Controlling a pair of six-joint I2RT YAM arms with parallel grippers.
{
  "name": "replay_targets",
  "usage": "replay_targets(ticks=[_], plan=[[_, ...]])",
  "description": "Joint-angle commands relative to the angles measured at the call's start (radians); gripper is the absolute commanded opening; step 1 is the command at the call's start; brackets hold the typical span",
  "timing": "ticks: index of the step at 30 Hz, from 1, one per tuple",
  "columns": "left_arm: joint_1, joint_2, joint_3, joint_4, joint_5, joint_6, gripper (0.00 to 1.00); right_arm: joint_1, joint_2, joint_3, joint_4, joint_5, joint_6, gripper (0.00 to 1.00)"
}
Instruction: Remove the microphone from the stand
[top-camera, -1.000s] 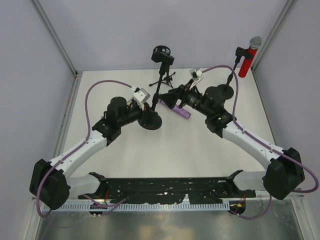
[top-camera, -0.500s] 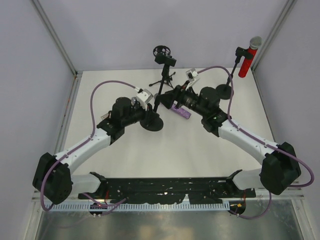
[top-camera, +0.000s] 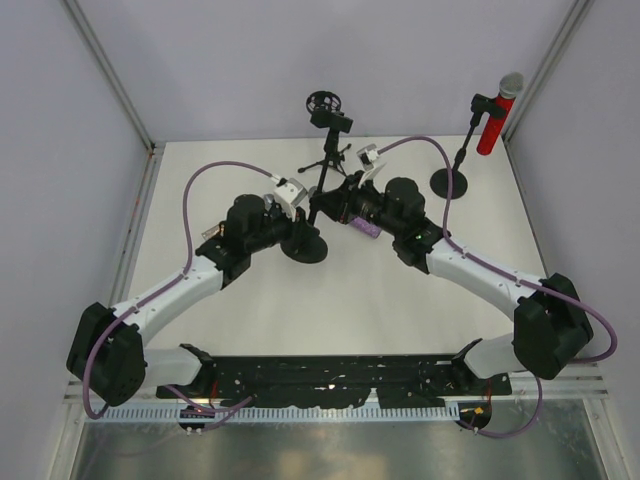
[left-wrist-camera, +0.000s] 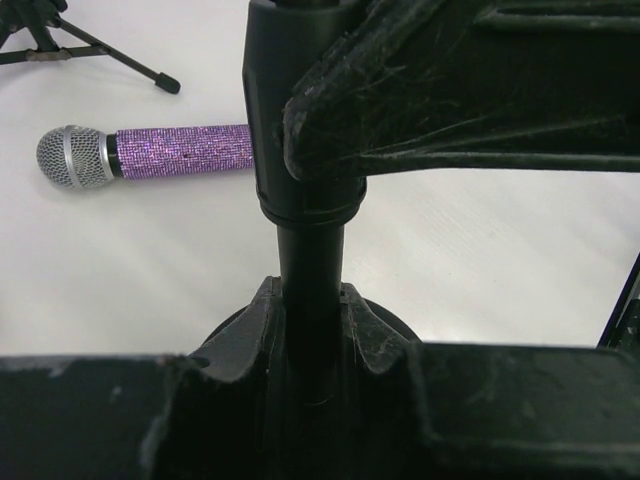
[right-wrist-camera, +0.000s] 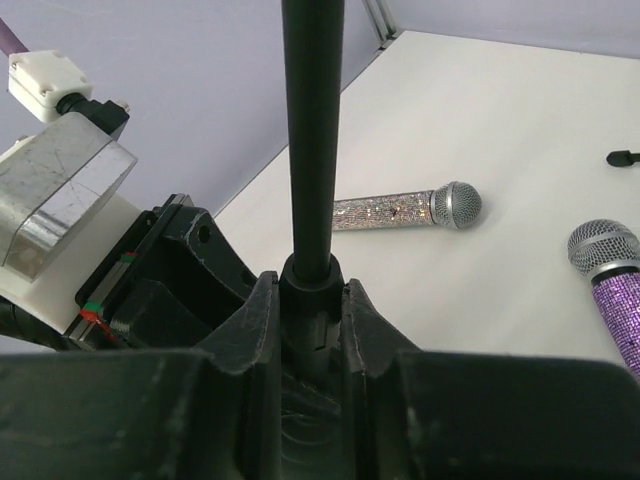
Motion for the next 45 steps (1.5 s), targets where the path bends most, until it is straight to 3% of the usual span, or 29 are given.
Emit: replay_targets(ticks=[1, 6, 9, 15, 21, 30, 35, 37, 38, 40, 45], plan=[[-0.007, -0.015, 0.058, 0.102, 0.025, -0.004, 0.00, 0.004, -0.020, 0.002, 0.042, 0.025, -0.043, 0.07], [-0.002, -0.024, 0.062, 0.102, 0.148, -0.014, 0.00, 0.002, -0.020, 0.004, 0.061, -0.025, -0.124, 0.05], [0.007, -0.036, 0.050, 0.137, 0.316, -0.034, 0.00, -0.003, -0.028, -0.004, 0.115, -0.172, -0.191, 0.05], [0.029, -0.068, -0.031, 0.363, 0.674, -0.137, 0.00, -0.052, -0.059, -0.045, 0.218, -0.450, -0.244, 0.06], [0.052, -0.088, -0.065, 0.477, 0.786, -0.181, 0.00, -0.090, -0.097, -0.078, 0.256, -0.562, -0.267, 0.05], [0.082, -0.131, -0.091, 0.534, 0.754, -0.179, 0.00, -0.125, -0.119, -0.093, 0.267, -0.619, -0.283, 0.06], [0.098, -0.173, -0.091, 0.450, 0.676, -0.094, 0.00, -0.127, -0.114, -0.091, 0.244, -0.610, -0.308, 0.24], [0.101, -0.182, -0.090, 0.415, 0.639, -0.068, 0.00, -0.127, -0.109, -0.087, 0.241, -0.593, -0.296, 0.39], [0.102, -0.183, -0.094, 0.415, 0.624, -0.063, 0.00, -0.127, -0.106, -0.081, 0.242, -0.584, -0.273, 0.51], [0.102, -0.185, -0.097, 0.410, 0.595, -0.059, 0.00, -0.125, -0.102, -0.071, 0.252, -0.553, -0.229, 0.63], [0.102, -0.166, -0.099, 0.393, 0.513, -0.048, 0.00, -0.102, -0.114, -0.048, 0.209, -0.379, -0.147, 0.75]])
